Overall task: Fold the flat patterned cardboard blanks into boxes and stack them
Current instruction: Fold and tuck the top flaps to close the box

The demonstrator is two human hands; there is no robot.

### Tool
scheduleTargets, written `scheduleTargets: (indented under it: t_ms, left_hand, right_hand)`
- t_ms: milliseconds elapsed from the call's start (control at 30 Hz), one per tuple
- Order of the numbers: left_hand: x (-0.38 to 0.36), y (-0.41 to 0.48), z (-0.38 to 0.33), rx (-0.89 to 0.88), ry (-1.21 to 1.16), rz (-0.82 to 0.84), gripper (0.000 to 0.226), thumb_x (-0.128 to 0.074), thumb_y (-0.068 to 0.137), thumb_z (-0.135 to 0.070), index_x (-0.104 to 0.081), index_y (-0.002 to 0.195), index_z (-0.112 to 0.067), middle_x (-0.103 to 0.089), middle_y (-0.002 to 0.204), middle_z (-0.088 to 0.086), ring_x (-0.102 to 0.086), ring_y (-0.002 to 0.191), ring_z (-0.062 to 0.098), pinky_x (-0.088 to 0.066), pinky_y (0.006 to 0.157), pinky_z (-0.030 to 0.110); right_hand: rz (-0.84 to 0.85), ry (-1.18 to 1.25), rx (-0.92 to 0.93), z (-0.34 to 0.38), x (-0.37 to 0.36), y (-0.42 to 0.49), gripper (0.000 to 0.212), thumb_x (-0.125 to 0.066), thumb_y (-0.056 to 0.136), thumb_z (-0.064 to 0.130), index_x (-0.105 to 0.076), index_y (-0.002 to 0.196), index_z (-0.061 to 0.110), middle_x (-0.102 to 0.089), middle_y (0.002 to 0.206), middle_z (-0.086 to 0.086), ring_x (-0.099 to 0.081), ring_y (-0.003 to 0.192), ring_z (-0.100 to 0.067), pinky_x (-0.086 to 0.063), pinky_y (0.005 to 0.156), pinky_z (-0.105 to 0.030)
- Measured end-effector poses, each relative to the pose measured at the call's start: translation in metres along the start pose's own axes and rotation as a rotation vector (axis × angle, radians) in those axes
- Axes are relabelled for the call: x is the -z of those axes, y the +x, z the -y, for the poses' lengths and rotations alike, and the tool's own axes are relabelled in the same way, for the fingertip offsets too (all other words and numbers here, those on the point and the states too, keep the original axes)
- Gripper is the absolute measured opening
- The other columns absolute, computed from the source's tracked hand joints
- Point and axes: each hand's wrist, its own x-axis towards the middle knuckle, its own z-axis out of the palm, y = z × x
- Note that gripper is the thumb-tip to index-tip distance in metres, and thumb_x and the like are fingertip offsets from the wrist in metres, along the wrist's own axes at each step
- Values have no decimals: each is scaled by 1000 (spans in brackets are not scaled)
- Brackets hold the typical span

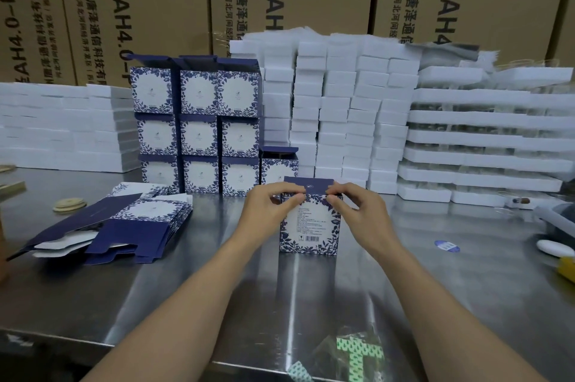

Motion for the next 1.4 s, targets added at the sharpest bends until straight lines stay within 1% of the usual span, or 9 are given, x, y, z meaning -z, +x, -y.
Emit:
scheduleTargets:
  t_ms: [133, 367, 500, 633, 767, 967, 1067, 1200, 1400]
  left_hand:
    - [4, 2, 0, 40, -64, -1, 14, -86, 89, -20, -86, 101, -27, -82, 99, -13, -76, 96, 11, -61, 89, 36]
    - [7, 3, 8, 103, -164, -32, 8, -81, 93, -22, -85, 97, -28, -77, 120, -12, -64, 124, -1, -54, 105, 29]
    - [-1, 0, 2, 144, -251, -52, 19, -71, 102, -26, -83, 93, -39, -73, 116, -23, -68, 99, -10, -59, 86, 27]
    - [-4, -1, 2, 26, -257, -35, 75, -64, 90, 14, -64, 129, -50, -49, 153, -13, -57, 130, -8, -58, 93, 24]
    - [-5, -7, 13, -45, 111, 68, 94, -60, 84, 7, -46, 146, -63, -25, 165, -14, -40, 144, 2, -56, 97, 22]
    - [-10, -11, 21, -70, 302, 61, 53, -66, 102, -22, -55, 152, -36, -47, 151, -14, -45, 139, 5, -50, 110, 45]
    - [-12, -11, 18, -77, 340, 40, 43, -58, 108, -33, -57, 151, -31, -54, 143, -15, -50, 134, 5, -44, 115, 42]
    - [-10, -10, 14, -90, 417, 31, 44, -53, 110, -35, -50, 153, -43, -56, 141, -15, -51, 131, 11, -46, 109, 38]
    - [-13, -7, 14, -122, 392, 17, 13, -60, 105, -41, -65, 118, -41, -53, 127, -20, -57, 113, 6, -51, 97, 41]
  right_hand:
    - [-6, 13, 4, 0, 4, 1, 20, -77, 95, 11, -79, 95, 31, -79, 101, 17, -71, 104, 0, -51, 92, -15]
    - [-58, 260, -249, -2, 5, 2, 11, -79, 95, 14, -85, 93, 23, -77, 119, 3, -74, 102, -6, -61, 84, -31]
    - [-56, 325, -341, 3, 3, 3, 6, -74, 100, 24, -78, 103, 25, -77, 111, 2, -72, 102, -15, -61, 81, -37]
    - [-49, 298, -247, 7, 4, 2, 61, -65, 92, -8, -60, 130, 40, -57, 146, 10, -71, 110, -11, -59, 78, -27]
    - [82, -58, -125, -6, 3, -4, 93, -59, 90, -13, -43, 147, 58, -42, 154, 23, -68, 99, -12, -58, 78, -22]
    - [134, -254, -175, -14, 0, -9, 86, -46, 88, -8, -45, 148, 54, -46, 153, 22, -66, 99, -13, -52, 87, -24]
    - [138, -224, -169, -8, -1, -11, 75, -49, 87, 17, -39, 140, 68, -51, 138, 36, -65, 100, -3, -50, 88, -29]
    - [98, -319, -64, -9, -5, -11, 38, -52, 93, 49, -49, 131, 54, -53, 134, 31, -46, 122, 13, -40, 98, -26]
    - [45, -321, -6, -9, -9, -6, 8, -56, 105, 36, -60, 110, 41, -62, 118, 22, -54, 116, 3, -46, 92, -30]
